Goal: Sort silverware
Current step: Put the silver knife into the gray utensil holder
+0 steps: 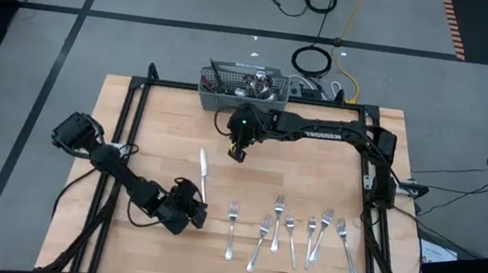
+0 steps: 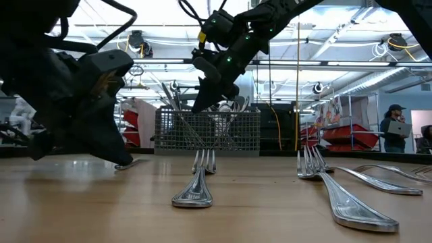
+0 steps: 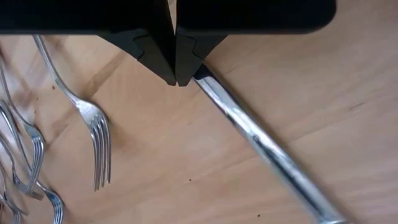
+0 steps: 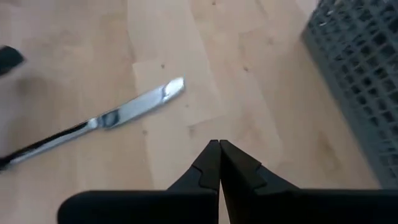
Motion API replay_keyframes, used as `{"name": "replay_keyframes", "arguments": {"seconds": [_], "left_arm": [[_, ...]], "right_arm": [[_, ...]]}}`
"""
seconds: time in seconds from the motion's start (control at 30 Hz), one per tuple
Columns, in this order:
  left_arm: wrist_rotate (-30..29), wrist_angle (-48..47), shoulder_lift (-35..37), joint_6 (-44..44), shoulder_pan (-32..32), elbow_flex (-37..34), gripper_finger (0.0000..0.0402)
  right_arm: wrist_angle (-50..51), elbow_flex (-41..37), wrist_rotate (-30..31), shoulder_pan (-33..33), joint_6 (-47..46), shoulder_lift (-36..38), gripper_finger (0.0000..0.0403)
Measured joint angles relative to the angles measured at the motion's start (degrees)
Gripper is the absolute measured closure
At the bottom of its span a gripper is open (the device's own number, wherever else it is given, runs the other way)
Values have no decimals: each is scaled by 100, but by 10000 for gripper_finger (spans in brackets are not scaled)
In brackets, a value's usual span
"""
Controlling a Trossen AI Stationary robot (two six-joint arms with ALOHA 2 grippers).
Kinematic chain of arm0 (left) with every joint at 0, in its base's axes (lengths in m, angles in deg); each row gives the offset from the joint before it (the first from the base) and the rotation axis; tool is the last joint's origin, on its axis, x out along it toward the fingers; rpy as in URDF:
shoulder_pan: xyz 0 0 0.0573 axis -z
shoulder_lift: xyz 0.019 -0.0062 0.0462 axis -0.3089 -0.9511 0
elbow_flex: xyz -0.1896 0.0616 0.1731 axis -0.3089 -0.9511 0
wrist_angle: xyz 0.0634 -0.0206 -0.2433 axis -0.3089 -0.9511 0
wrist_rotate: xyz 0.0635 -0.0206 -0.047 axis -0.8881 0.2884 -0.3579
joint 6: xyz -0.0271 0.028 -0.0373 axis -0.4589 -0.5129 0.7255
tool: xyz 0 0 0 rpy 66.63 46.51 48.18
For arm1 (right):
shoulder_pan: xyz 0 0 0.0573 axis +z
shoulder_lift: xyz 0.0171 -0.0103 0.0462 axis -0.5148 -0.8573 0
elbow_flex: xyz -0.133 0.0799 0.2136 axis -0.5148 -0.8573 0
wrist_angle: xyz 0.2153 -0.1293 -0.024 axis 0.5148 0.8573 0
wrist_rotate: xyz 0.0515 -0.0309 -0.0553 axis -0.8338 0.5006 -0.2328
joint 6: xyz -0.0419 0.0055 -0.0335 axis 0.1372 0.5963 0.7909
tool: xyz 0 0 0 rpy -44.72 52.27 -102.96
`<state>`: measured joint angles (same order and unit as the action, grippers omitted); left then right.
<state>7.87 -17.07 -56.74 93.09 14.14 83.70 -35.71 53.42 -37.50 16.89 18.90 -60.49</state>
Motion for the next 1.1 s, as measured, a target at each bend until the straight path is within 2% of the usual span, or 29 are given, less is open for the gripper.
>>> {"name": "replay_keyframes", "arguments": {"seconds": [0.2, 0.37, 0.5, 0.67, 0.93, 1.03, 1.1], "left_arm": [[127, -218, -4, 88, 62, -2, 401], [16, -225, -9, 306, -9, -9, 401], [-14, -262, -11, 215, -155, -15, 401], [315, -264, -7, -444, -202, -15, 401], [1020, -175, -4, -586, 95, -7, 401], [1120, -157, -4, -615, 202, -7, 401], [1284, -139, -2, -750, 244, -7, 401]], "right_arm": [[45, 0, -996, -288, -493, -178, 375], [39, 0, -1547, -262, -309, -364, 353], [-224, 1, -1461, -150, -68, -368, 352], [-410, 0, -1344, -179, 13, -366, 347], [-318, 2, -1456, -205, 2, -394, 306], [-272, 2, -1500, -203, -134, -547, 290], [-310, 2, -1718, -191, -231, -688, 280]]}}
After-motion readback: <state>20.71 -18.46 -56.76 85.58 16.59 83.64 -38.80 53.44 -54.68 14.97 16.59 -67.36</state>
